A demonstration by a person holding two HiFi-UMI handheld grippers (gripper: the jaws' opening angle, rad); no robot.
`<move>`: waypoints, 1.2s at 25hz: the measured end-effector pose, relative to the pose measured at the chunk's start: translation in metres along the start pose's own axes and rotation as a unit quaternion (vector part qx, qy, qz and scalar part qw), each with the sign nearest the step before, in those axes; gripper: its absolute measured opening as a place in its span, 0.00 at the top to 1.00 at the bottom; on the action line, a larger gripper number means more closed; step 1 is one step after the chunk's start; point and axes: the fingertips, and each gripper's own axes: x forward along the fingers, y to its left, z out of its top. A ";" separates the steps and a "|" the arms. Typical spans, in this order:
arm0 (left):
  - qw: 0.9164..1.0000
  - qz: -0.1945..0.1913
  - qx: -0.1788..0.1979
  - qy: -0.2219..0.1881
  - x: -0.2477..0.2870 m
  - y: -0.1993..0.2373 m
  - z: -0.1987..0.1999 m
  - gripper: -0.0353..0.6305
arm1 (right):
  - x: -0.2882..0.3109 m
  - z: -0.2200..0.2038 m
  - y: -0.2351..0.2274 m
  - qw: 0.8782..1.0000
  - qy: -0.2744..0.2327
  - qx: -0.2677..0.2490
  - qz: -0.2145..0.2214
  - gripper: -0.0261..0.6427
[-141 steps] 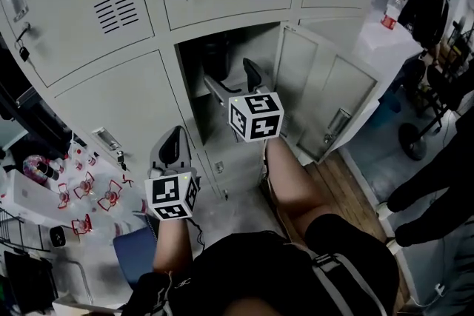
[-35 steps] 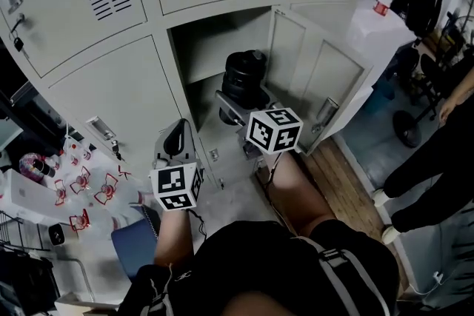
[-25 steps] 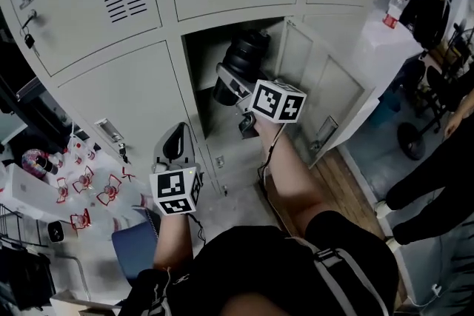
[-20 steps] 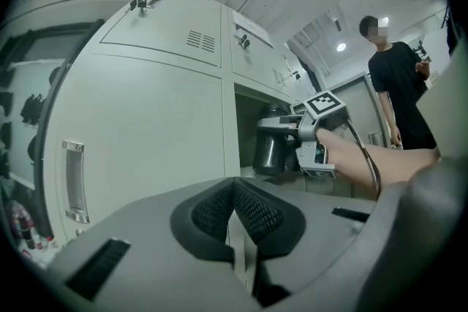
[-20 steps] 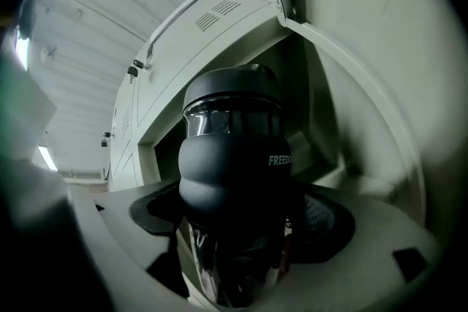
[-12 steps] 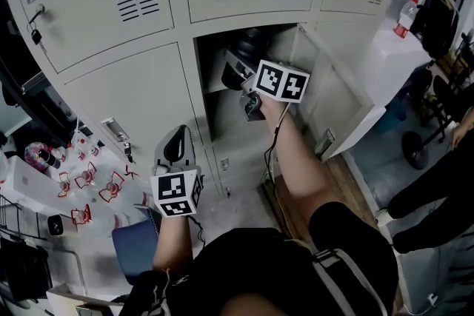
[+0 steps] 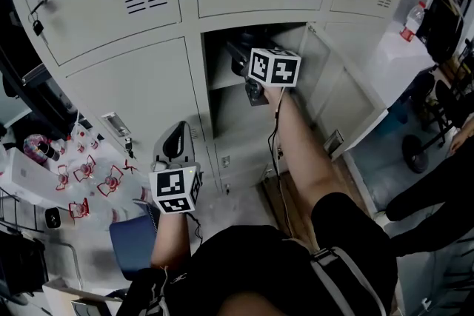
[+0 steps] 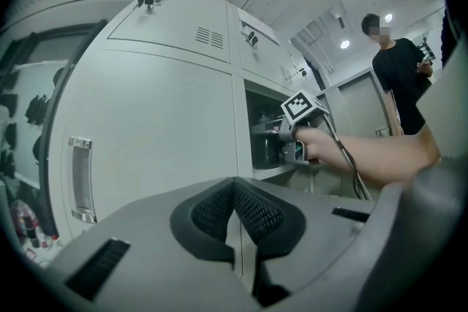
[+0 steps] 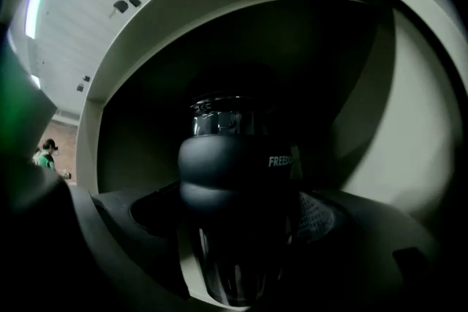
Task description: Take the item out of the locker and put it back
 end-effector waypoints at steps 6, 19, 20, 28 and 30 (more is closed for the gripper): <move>1.000 0.000 0.002 0.003 0.003 0.000 -0.002 0.93 | 0.007 -0.010 0.001 0.998 0.003 -0.067 -0.017 0.30; 1.000 -0.013 0.003 0.011 0.009 -0.007 -0.007 0.93 | -0.005 0.000 0.003 0.996 -0.036 -0.076 -0.037 0.30; 1.000 -0.015 0.003 0.010 0.009 -0.009 -0.007 0.93 | -0.010 0.002 0.004 0.995 -0.044 -0.076 -0.038 0.29; 1.000 -0.021 -0.001 0.007 0.013 -0.018 -0.007 0.93 | -0.080 -0.016 0.023 0.992 -0.087 -0.081 -0.038 0.56; 1.000 -0.022 -0.003 0.008 0.015 -0.021 -0.007 0.93 | -0.100 -0.028 0.027 0.990 -0.093 -0.089 -0.049 0.75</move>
